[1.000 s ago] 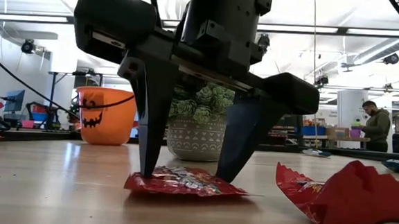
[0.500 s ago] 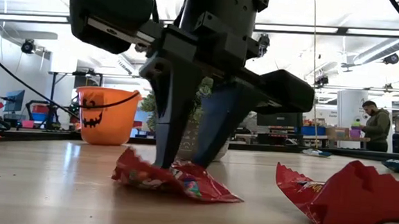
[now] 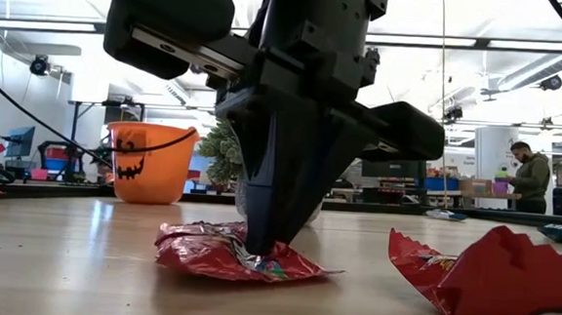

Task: Sort candy
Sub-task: Put the red candy into the orange bucket

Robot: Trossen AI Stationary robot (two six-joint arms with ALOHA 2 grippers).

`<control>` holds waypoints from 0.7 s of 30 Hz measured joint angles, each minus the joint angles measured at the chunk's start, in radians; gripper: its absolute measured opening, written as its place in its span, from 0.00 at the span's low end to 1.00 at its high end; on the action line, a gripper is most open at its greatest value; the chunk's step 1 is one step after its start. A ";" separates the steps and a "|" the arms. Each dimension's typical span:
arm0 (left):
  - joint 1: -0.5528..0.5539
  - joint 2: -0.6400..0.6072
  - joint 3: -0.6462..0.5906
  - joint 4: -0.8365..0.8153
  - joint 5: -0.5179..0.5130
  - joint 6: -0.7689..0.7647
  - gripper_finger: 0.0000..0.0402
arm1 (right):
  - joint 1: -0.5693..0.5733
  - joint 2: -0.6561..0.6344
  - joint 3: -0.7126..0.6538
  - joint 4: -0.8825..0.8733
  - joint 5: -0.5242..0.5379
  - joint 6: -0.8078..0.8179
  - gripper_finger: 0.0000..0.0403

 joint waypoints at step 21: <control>0.000 0.000 0.000 0.000 0.001 0.003 0.35 | -0.022 -0.033 -0.005 -0.010 0.000 -0.035 0.30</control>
